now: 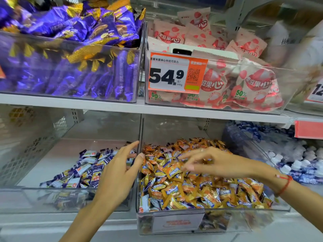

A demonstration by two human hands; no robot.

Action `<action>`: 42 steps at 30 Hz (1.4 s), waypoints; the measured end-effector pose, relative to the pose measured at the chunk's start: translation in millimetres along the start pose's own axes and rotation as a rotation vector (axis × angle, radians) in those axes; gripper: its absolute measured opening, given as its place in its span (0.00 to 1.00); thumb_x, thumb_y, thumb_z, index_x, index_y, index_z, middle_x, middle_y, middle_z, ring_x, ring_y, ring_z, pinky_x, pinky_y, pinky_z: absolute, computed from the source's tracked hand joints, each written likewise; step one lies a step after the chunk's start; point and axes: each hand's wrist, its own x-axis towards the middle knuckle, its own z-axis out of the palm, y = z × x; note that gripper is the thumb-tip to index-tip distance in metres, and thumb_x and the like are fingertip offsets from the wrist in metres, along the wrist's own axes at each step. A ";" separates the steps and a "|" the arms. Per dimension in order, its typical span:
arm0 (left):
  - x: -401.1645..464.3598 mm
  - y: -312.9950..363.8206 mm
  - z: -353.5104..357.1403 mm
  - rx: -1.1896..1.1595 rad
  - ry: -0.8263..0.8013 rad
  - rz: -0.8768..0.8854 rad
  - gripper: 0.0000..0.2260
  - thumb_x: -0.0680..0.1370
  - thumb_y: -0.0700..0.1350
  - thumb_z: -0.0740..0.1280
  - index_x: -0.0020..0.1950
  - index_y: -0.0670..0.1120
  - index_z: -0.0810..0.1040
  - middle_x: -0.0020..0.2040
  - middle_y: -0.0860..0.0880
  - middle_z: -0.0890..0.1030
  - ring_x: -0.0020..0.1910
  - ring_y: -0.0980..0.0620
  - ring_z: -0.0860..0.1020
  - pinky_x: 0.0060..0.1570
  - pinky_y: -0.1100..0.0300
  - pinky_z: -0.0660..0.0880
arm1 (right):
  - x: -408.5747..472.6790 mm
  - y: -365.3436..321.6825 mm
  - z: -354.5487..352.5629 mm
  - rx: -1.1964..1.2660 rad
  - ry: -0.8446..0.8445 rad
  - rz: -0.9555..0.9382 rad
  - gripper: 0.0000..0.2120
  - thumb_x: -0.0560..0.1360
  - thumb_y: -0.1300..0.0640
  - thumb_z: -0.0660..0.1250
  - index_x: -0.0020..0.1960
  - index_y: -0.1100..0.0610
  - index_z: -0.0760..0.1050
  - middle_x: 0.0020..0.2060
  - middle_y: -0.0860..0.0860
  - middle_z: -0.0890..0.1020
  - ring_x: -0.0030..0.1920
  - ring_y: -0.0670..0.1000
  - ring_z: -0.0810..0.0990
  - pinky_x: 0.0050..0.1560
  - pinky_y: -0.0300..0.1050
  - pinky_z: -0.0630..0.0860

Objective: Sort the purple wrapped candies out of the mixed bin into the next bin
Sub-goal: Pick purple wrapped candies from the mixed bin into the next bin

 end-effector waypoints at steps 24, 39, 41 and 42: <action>4.1 6.1 2.2 0.025 0.092 0.238 0.16 0.78 0.59 0.62 0.65 0.61 0.73 0.60 0.71 0.70 0.62 0.72 0.66 0.62 0.69 0.63 | 12.2 -4.1 15.0 0.081 0.250 -0.051 0.15 0.81 0.49 0.58 0.44 0.50 0.82 0.31 0.46 0.73 0.32 0.50 0.69 0.39 0.40 0.65; 16.5 15.0 -0.5 -0.547 0.226 0.106 0.08 0.79 0.43 0.64 0.54 0.55 0.78 0.49 0.55 0.85 0.50 0.59 0.82 0.51 0.62 0.78 | 58.6 21.2 4.4 -0.107 0.257 0.157 0.16 0.81 0.60 0.59 0.66 0.50 0.72 0.59 0.46 0.78 0.45 0.40 0.83 0.49 0.42 0.80; 16.1 11.0 -4.8 -0.547 0.197 0.069 0.08 0.79 0.43 0.65 0.53 0.56 0.77 0.50 0.52 0.84 0.51 0.59 0.81 0.50 0.61 0.79 | 68.6 25.0 18.0 -0.285 0.024 0.218 0.24 0.80 0.61 0.59 0.75 0.49 0.63 0.67 0.46 0.70 0.46 0.42 0.82 0.48 0.41 0.79; 15.1 9.3 -5.8 -0.535 0.176 0.060 0.08 0.79 0.44 0.65 0.53 0.56 0.78 0.51 0.52 0.84 0.52 0.58 0.81 0.50 0.60 0.78 | 72.6 26.3 22.3 -0.404 -0.021 0.222 0.25 0.79 0.59 0.61 0.74 0.47 0.64 0.70 0.47 0.69 0.55 0.48 0.81 0.55 0.46 0.78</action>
